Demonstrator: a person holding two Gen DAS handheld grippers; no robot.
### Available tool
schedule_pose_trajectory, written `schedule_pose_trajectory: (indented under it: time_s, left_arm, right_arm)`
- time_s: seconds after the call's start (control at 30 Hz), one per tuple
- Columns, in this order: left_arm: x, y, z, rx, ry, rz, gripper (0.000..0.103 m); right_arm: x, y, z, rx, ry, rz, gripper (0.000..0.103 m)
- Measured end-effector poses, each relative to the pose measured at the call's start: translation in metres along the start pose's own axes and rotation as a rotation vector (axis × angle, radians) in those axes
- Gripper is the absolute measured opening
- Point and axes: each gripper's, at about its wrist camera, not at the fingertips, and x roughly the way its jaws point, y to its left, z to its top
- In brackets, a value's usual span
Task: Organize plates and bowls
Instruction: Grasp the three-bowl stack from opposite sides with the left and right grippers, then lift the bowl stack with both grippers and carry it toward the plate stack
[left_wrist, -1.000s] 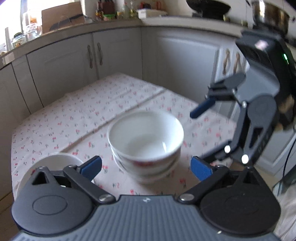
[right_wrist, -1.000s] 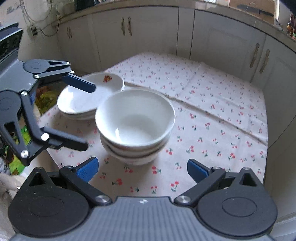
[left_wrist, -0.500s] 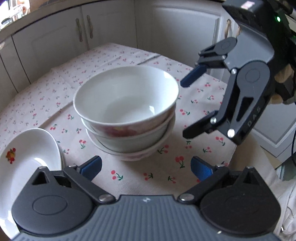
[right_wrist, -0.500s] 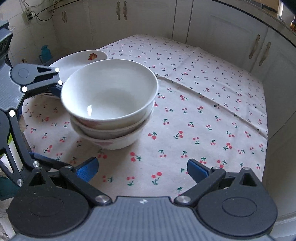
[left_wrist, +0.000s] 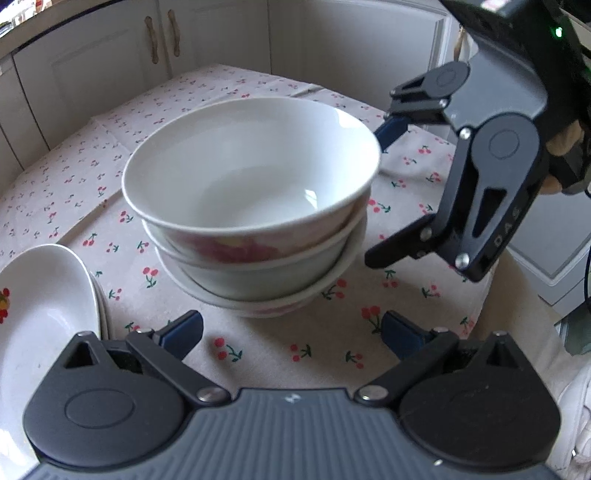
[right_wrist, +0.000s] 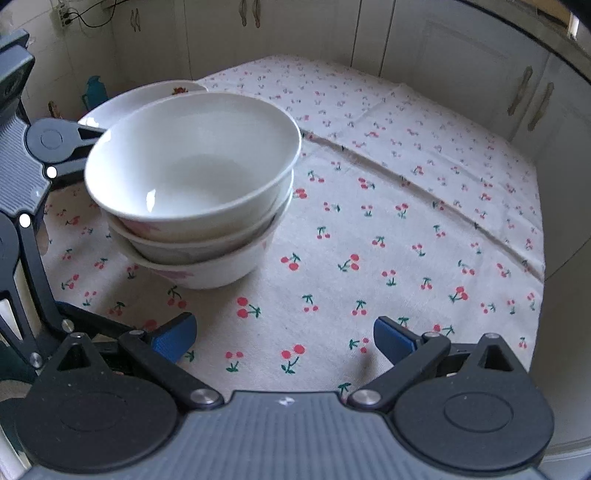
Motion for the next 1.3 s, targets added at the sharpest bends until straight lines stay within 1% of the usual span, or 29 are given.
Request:
schedule_pose_trajectory:
  time_s: [0.07,0.23,0.4,0.5,0.8,0.9,1.0,1.13,1.3]
  left_arm:
    - [0.001,0.001,0.000,0.004,-0.007,-0.002,0.102]
    - [0.005,0.007,0.003,0.003,0.008,-0.017,0.103]
    - [0.007,0.010,0.006,0.005,0.040,-0.038,0.103]
    - [0.009,0.012,0.008,0.018,0.048,-0.042,0.103]
    - [0.005,0.009,0.008,0.071,0.037,-0.072,0.102]
    - [0.002,0.011,0.008,0.075,0.036,-0.074,0.102]
    - [0.000,0.014,0.009,0.085,0.044,-0.076,0.102]
    - [-0.005,0.016,0.011,0.128,0.042,-0.062,0.102]
    - [-0.008,0.022,0.013,0.145,0.032,-0.071,0.102]
  right_arm:
    - [0.005,-0.002,-0.001,0.001,0.011,0.005,0.103]
    - [0.007,-0.002,0.000,-0.018,-0.005,0.021,0.103]
    - [0.007,-0.005,-0.005,-0.053,-0.045,0.044,0.103]
    - [0.007,-0.005,-0.006,-0.050,-0.062,0.041,0.103]
    - [0.006,-0.004,-0.001,-0.055,-0.035,0.046,0.103]
    - [0.004,-0.002,0.002,-0.089,-0.036,0.072,0.103]
    - [-0.002,0.001,0.006,-0.132,-0.062,0.095,0.103]
    - [-0.007,0.004,0.014,-0.182,-0.082,0.114,0.103]
    - [-0.004,0.006,0.023,-0.235,-0.070,0.126,0.103]
